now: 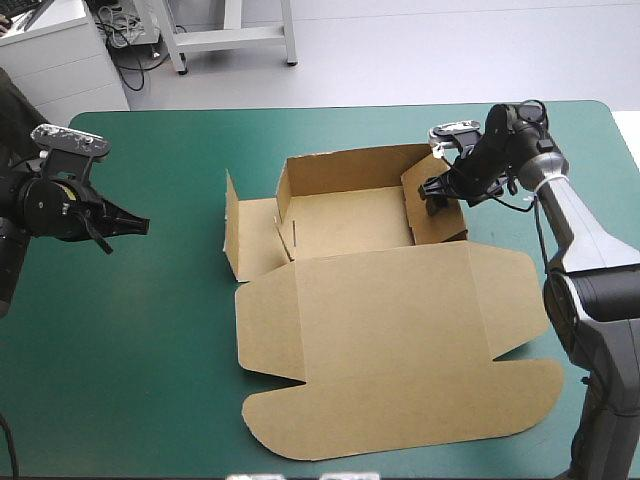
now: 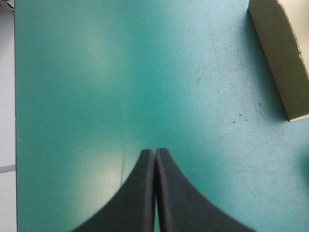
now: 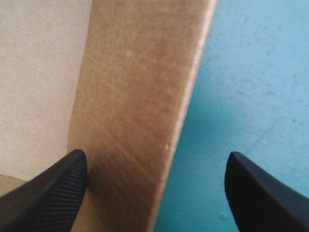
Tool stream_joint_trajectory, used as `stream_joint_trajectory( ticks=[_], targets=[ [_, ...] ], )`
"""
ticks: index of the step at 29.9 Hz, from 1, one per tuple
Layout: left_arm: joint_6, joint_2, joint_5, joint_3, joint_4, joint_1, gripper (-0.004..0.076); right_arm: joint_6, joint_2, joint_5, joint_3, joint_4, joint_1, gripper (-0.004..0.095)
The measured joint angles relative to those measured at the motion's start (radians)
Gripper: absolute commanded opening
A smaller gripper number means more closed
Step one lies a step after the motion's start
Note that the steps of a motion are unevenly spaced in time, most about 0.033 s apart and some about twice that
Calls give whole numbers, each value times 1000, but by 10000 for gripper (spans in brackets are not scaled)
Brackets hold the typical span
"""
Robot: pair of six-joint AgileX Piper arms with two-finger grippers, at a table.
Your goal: Fold the box
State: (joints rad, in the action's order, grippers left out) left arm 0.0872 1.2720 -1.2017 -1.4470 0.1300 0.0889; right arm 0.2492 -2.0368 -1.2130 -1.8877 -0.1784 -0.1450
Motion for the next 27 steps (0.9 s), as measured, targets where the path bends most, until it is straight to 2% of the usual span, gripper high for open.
stream_joint_trajectory(
  ticks=[2, 4, 7, 10, 12, 27],
  targets=[
    [-1, 0, 1, 0, -7, 0, -33, 1, -11, 6, 0, -3, 0, 685],
    [-1, 0, 1, 0, -10, 0, -33, 2, -22, 12, 0, -4, 0, 596],
    [-1, 0, 2, 0, -10, 0, -33, 2, -31, 19, 0, -16, 0, 388],
    [-1, 0, 3, 0, -11, 0, -33, 2, -33, 22, 0, -32, -1, 118],
    [-1, 0, 3, 0, -11, 0, -33, 2, -33, 25, 0, -34, -1, -28],
    [-1, 0, 23, 0, -8, 0, -33, 13, 11, -17, -119, -11, 9, -23]
  ],
)
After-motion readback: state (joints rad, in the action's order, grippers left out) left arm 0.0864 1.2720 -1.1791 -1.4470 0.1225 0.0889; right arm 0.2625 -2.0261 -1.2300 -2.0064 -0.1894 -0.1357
